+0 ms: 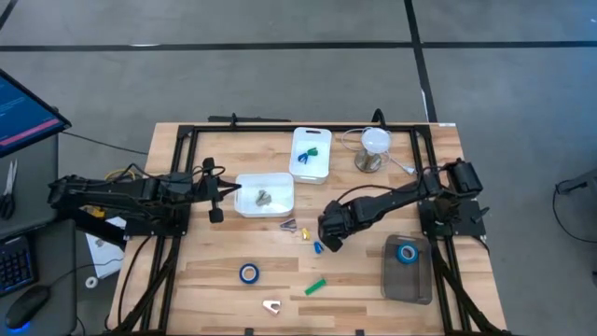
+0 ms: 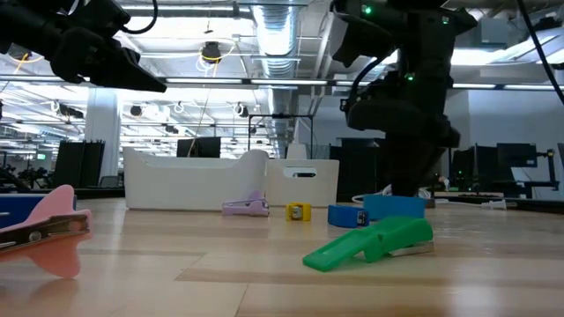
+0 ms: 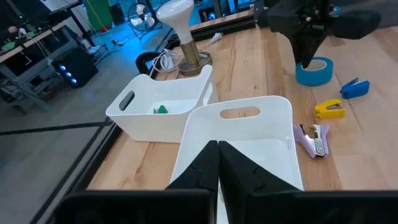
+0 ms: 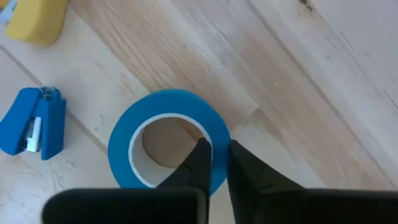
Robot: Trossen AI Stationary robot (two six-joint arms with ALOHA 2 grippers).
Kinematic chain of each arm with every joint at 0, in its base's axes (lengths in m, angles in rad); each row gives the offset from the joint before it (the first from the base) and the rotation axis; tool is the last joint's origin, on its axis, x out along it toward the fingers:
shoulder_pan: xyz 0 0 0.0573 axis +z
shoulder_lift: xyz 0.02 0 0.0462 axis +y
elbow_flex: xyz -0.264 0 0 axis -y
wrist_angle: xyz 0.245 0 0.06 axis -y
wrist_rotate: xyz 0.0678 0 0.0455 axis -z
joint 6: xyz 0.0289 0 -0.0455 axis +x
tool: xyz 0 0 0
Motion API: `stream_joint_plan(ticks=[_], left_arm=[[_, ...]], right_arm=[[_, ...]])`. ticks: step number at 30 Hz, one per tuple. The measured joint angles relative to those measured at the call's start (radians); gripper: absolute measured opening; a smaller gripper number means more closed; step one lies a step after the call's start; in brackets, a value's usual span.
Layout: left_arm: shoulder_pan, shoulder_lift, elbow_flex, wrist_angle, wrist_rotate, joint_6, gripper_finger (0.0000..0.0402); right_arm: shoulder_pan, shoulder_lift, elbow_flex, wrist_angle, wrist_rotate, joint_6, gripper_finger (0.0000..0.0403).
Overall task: Pick and place Stapler, Stapler remover, tape
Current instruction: Put the blue tape into the black transparent bin
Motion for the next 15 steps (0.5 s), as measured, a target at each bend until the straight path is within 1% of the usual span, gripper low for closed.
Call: stream_joint_plan(ticks=[3, 6, 9, 12, 15], left_arm=[[0.000, 0.000, 0.000, 0.000, 0.000, -0.002, 0.0001], [0.000, 0.000, 0.000, 0.000, 0.000, -0.002, 0.0001], [0.000, 0.000, 0.000, 0.000, 0.000, -0.002, 0.0001], [0.000, 0.000, 0.000, 0.000, 0.000, -0.002, 0.0001], [0.000, 0.000, 0.000, 0.000, 0.000, -0.004, 0.0001]], right_arm=[[-0.011, -0.002, 0.000, -0.001, 0.001, -0.005, 0.0025], [-0.024, -0.002, 0.020, -0.017, 0.004, -0.050, 0.0011], [-0.033, -0.003, 0.068, -0.057, 0.004, -0.096, 0.0010], [-0.043, -0.003, 0.136, -0.150, 0.030, -0.123, 0.0011], [-0.044, -0.003, 0.232, -0.294, 0.077, -0.134, 0.0009]])
